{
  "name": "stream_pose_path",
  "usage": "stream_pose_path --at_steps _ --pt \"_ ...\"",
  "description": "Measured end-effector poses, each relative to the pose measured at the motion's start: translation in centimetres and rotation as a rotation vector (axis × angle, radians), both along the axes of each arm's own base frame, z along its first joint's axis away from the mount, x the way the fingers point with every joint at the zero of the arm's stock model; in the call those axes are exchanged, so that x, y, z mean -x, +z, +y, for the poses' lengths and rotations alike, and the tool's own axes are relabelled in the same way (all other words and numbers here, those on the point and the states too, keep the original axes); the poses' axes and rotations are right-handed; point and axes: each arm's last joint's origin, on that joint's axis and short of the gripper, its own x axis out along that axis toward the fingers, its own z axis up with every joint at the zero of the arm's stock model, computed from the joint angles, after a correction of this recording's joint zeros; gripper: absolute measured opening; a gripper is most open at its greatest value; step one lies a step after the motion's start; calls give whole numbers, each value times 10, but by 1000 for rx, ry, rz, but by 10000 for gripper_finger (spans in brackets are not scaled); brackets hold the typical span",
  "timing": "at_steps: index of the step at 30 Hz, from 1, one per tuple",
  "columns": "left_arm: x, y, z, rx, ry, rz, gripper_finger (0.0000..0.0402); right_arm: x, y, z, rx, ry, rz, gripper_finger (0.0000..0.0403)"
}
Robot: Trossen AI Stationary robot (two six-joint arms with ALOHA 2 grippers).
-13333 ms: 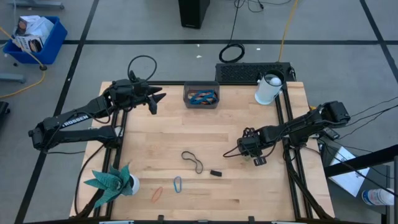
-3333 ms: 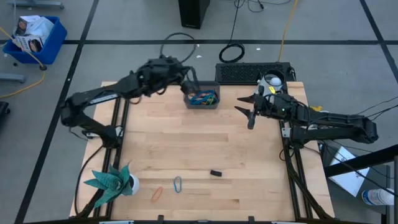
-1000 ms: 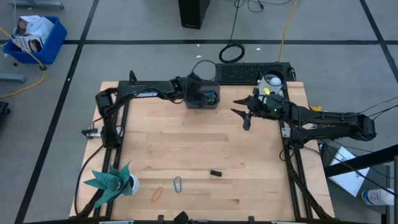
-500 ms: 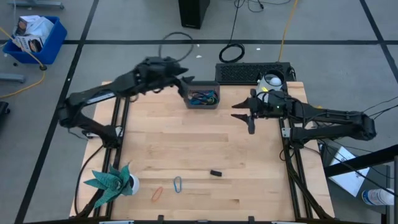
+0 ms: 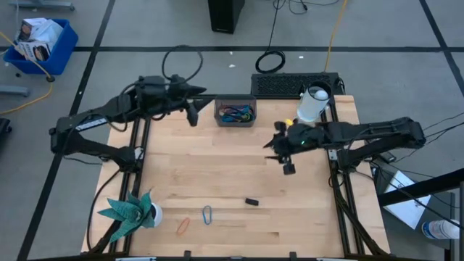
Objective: Pick and place rubber bands into bin
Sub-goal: Put the black rubber band into the black bin
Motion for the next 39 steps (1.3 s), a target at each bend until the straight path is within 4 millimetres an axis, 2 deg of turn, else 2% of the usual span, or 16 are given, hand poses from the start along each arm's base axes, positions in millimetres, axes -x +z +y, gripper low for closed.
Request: stream_pose_path --at_steps 6,12,17,23,32,39 --pt "26 -24 -15 21 -22 -105 230 -28 -11 26 -41 24 77 159" --pt "49 -58 -27 100 -34 -127 230 -51 -39 48 -119 4 157 161" --pt "61 -76 -31 117 -38 -116 230 -71 -64 66 -154 8 176 161" --pt "63 -82 -32 102 -41 -100 230 -89 -93 88 -207 0 195 159" --pt "64 -85 -32 71 -50 -59 230 -97 -147 112 -243 -67 354 158" --pt "64 -87 -32 69 -52 -35 230 -100 -163 120 -246 -107 367 162"
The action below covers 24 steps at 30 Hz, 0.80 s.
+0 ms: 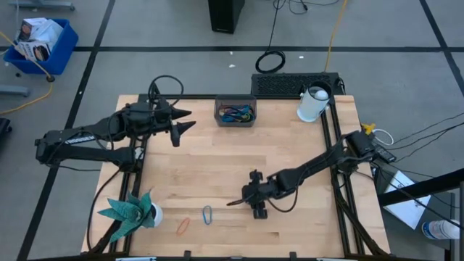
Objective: Pick and place rubber bands into bin
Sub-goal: Put the black rubber band into the black bin
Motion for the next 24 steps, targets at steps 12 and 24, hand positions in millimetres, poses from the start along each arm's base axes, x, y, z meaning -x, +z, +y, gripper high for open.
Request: stream_pose_path --at_steps 12,24 --pt "0 -1 0 4 -1 13 230 -3 -24 4 3 -11 48 161" --pt "1 -3 0 9 0 36 230 -3 -24 7 -21 -44 53 161"
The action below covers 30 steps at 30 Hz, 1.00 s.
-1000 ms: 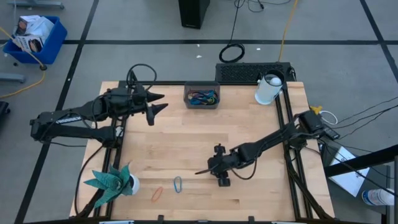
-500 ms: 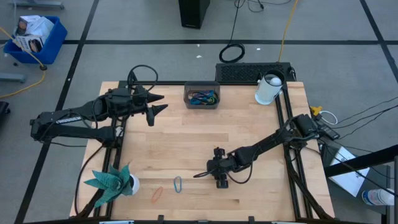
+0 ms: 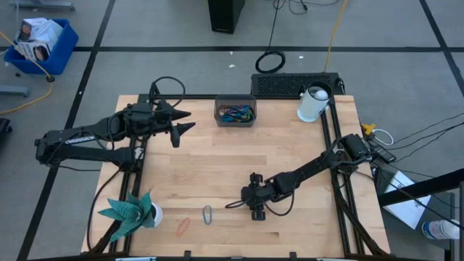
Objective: Pick and place rubber bands into bin
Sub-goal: Put the black rubber band into the black bin
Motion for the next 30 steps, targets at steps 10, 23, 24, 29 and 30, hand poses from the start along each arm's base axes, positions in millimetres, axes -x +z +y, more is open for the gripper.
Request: stream_pose_path --at_steps 10,23,24,29,30 --pt "0 0 0 0 1 0 230 0 0 0 -46 -73 8 161" --pt "0 0 0 1 2 0 230 0 0 0 -55 -102 18 139" --pt "0 0 0 1 2 0 230 1 0 0 -54 -102 19 131" --pt "0 0 0 1 2 0 230 1 -1 -1 -49 -105 20 81" --pt "0 0 0 1 2 0 230 1 -1 -1 -49 -105 20 70"
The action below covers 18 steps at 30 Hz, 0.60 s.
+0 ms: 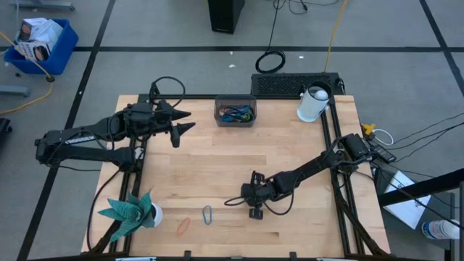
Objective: Pick and place rubber bands into bin
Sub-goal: Put the black rubber band into the black bin
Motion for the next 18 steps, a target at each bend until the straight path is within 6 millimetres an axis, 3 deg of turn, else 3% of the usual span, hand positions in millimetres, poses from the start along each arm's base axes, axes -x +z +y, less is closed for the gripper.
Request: stream_pose_path --at_steps 6,10,13,18 --pt "0 0 0 0 0 0 230 0 1 1 -8 3 -5 12" --pt "0 0 0 -1 0 0 230 2 9 1 -19 22 -22 6" --pt "0 0 0 -1 0 0 230 3 32 -6 -33 27 -80 7" --pt "0 0 0 -1 0 0 230 10 89 -28 54 -41 -279 4"
